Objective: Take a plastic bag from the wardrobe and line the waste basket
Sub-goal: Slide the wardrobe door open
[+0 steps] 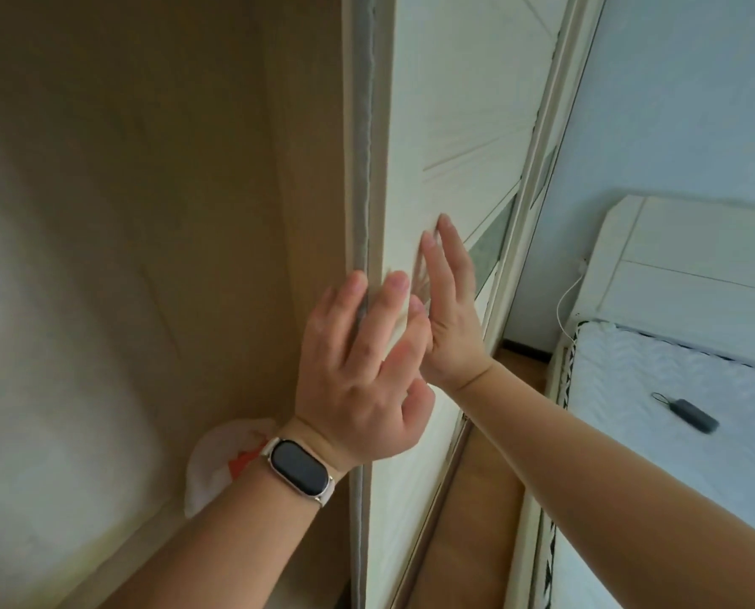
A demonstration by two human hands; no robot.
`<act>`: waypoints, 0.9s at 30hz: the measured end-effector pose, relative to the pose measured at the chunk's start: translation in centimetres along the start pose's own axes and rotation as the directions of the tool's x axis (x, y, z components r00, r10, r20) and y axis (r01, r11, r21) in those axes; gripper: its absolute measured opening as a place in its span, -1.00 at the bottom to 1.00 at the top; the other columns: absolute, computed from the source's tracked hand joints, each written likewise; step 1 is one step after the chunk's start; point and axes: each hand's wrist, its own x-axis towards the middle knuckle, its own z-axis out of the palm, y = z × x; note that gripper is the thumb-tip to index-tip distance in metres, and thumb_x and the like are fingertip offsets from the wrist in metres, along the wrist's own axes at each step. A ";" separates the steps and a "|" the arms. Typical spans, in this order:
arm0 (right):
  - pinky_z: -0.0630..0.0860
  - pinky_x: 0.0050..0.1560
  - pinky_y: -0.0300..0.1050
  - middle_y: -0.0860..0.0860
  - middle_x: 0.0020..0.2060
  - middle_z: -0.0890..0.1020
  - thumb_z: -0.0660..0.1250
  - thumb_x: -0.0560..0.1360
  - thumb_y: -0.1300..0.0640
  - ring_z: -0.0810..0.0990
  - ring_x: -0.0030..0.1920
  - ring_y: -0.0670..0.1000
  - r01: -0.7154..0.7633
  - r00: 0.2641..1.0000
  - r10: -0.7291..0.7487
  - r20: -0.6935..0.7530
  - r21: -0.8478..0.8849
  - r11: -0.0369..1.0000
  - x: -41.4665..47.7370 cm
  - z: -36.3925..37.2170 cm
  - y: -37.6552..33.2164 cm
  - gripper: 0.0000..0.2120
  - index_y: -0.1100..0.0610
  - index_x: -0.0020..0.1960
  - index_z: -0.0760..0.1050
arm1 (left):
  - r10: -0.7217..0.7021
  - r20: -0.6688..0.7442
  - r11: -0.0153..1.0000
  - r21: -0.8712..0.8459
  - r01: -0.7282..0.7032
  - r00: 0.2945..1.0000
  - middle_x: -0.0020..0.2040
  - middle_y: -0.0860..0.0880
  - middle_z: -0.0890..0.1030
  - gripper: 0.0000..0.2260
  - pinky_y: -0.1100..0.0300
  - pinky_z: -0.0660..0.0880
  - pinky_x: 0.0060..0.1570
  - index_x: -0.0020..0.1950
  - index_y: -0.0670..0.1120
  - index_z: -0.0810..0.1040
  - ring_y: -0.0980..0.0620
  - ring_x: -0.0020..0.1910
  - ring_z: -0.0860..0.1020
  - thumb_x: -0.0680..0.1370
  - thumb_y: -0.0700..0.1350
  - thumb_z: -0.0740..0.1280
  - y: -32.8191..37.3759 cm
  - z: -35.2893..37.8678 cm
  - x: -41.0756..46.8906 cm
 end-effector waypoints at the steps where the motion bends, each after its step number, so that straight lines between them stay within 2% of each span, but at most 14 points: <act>1: 0.22 0.39 0.39 0.26 0.47 0.12 0.05 0.64 0.04 0.18 0.50 0.32 0.010 1.000 -0.010 -0.003 -0.009 1.000 0.1 0.0 0.6 -0.54 0.20 0.48 0.13 | 0.005 -0.001 1.000 0.001 -0.005 1.000 0.46 -0.10 0.19 -0.63 -0.23 0.36 0.32 0.15 -0.15 0.66 -0.19 0.46 0.16 0.38 -0.10 0.30 0.0 0.6 0.1; 5: 0.22 0.39 0.38 0.26 0.47 0.12 0.05 0.64 0.04 0.17 0.50 0.29 0.044 0.998 -0.044 -0.052 -0.008 0.999 0.7 0.7 3.5 -0.48 -0.02 0.57 0.00 | -0.001 -0.009 1.000 0.011 0.001 1.000 0.45 -0.10 0.20 -0.62 -0.24 0.39 0.28 0.13 -0.15 0.67 -0.17 0.48 0.15 0.36 -0.10 0.30 -0.2 3.4 0.6; 9: 0.25 0.36 0.40 0.27 0.47 0.14 0.09 0.60 0.08 0.19 0.49 0.31 0.038 0.995 -0.039 -0.095 -0.010 0.999 1.1 1.2 7.0 -0.42 -0.02 0.58 -0.02 | -0.008 -0.019 1.000 -0.004 0.008 1.000 0.45 -0.09 0.21 -0.62 -0.21 0.36 0.31 0.11 -0.15 0.68 -0.08 0.55 0.05 0.34 -0.11 0.30 -0.2 6.7 1.2; 11: 0.25 0.36 0.40 0.27 0.46 0.15 0.05 0.63 0.04 0.20 0.48 0.32 0.045 0.993 -0.045 -0.105 -0.005 0.999 1.5 1.2 9.0 -0.46 -0.02 0.57 -0.01 | -0.011 -0.019 1.000 -0.010 0.011 1.000 0.46 -0.10 0.21 -0.62 -0.22 0.35 0.31 0.12 -0.14 0.67 -0.08 0.56 0.03 0.35 -0.12 0.29 -0.2 8.7 1.6; 15: 0.24 0.39 0.38 0.26 0.46 0.16 -0.02 0.66 -0.02 0.21 0.48 0.29 0.033 0.994 -0.032 -0.103 0.009 0.999 2.3 1.0 13.0 -0.53 0.02 0.55 0.08 | -0.004 -0.030 1.000 -0.003 0.004 1.000 0.46 -0.10 0.21 -0.62 -0.20 0.31 0.34 0.17 -0.11 0.58 -0.10 0.56 0.04 0.37 -0.12 0.28 -0.1 13.0 2.5; 18: 0.23 0.40 0.36 0.27 0.45 0.18 -0.03 0.66 -0.02 0.21 0.48 0.30 0.015 0.997 -0.015 -0.080 0.004 1.000 2.9 0.7 16.1 -0.54 0.21 0.47 0.16 | 0.004 -0.026 1.000 0.031 -0.003 1.000 0.47 -0.09 0.19 -0.63 -0.20 0.32 0.34 0.17 -0.09 0.56 -0.13 0.54 0.10 0.36 -0.12 0.30 -0.2 16.0 3.1; 22: 0.20 0.42 0.34 0.28 0.45 0.17 -0.03 0.66 -0.01 0.19 0.49 0.27 0.007 0.997 -0.006 -0.074 0.008 1.000 3.7 0.8 19.4 -0.54 0.24 0.45 0.18 | 0.004 -0.024 0.998 0.070 -0.002 1.000 0.47 -0.08 0.19 -0.67 -0.26 0.39 0.25 0.13 -0.07 0.56 -0.17 0.47 0.17 0.38 -0.11 0.31 -0.3 19.3 4.0; 25: 0.20 0.43 0.33 0.28 0.44 0.18 -0.03 0.66 -0.01 0.19 0.49 0.26 0.035 0.995 -0.035 -0.092 0.000 0.999 4.2 0.8 21.9 -0.54 0.11 0.52 0.14 | -0.002 -0.018 0.997 0.071 0.004 1.000 0.47 -0.08 0.19 -0.66 -0.28 0.41 0.22 0.13 -0.07 0.56 -0.13 0.51 0.13 0.36 -0.11 0.32 -0.4 21.6 4.7; 27: 0.20 0.43 0.29 0.29 0.44 0.19 -0.02 0.66 -0.03 0.21 0.48 0.26 0.073 0.991 -0.075 -0.107 -0.027 0.997 4.4 0.9 23.2 -0.51 0.00 0.56 0.04 | -0.007 -0.023 0.998 0.056 0.009 1.000 0.47 -0.08 0.20 -0.67 -0.24 0.37 0.28 0.10 -0.07 0.57 -0.10 0.54 0.09 0.34 -0.12 0.32 -0.3 22.5 4.8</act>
